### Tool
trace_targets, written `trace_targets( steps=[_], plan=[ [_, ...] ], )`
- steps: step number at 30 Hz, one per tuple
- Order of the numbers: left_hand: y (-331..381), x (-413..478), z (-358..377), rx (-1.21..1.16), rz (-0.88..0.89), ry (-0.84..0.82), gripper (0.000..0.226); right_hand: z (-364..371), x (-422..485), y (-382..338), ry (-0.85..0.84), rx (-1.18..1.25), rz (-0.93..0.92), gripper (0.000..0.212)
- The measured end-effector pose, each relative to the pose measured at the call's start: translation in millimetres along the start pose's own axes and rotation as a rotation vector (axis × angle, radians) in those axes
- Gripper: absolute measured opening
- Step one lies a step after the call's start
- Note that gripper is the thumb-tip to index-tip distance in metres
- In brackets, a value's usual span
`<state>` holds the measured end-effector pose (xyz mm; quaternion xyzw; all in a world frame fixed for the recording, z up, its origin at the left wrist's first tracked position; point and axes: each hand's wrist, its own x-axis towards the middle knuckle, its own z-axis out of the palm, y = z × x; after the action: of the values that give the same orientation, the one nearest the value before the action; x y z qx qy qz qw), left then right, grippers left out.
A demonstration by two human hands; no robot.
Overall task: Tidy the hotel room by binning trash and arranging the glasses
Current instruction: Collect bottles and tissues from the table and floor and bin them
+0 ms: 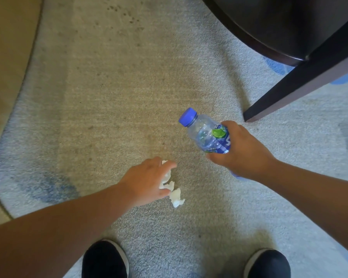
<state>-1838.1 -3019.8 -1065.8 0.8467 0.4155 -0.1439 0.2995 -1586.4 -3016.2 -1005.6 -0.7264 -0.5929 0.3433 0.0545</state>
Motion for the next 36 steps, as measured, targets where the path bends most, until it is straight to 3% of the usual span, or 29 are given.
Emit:
trace_targets(
  steps=[7,19,26,30,36],
  plan=[
    [5.7,6.3,18.9,0.106,-0.019,-0.145,0.057,3.5,-2.1,6.7,0.003,0.011,0.015,0.065],
    [-2.6,7.0,13.7,0.115,-0.044,-0.116,0.017,4.6,-4.0,5.6,0.001,0.018,0.004,0.069],
    [6.1,5.3,-12.8,0.086,-0.018,-0.033,0.025,2.6,-4.4,-0.9,0.021,-0.007,-0.001,0.071],
    [12.7,2.6,-20.6,0.054,0.009,0.042,0.014,0.6,-4.6,-4.4,0.039,-0.011,-0.015,0.072],
    [20.9,0.9,-21.5,-0.059,0.144,0.116,0.027,-0.8,-4.6,-1.9,0.057,-0.012,-0.024,0.071]
  ],
)
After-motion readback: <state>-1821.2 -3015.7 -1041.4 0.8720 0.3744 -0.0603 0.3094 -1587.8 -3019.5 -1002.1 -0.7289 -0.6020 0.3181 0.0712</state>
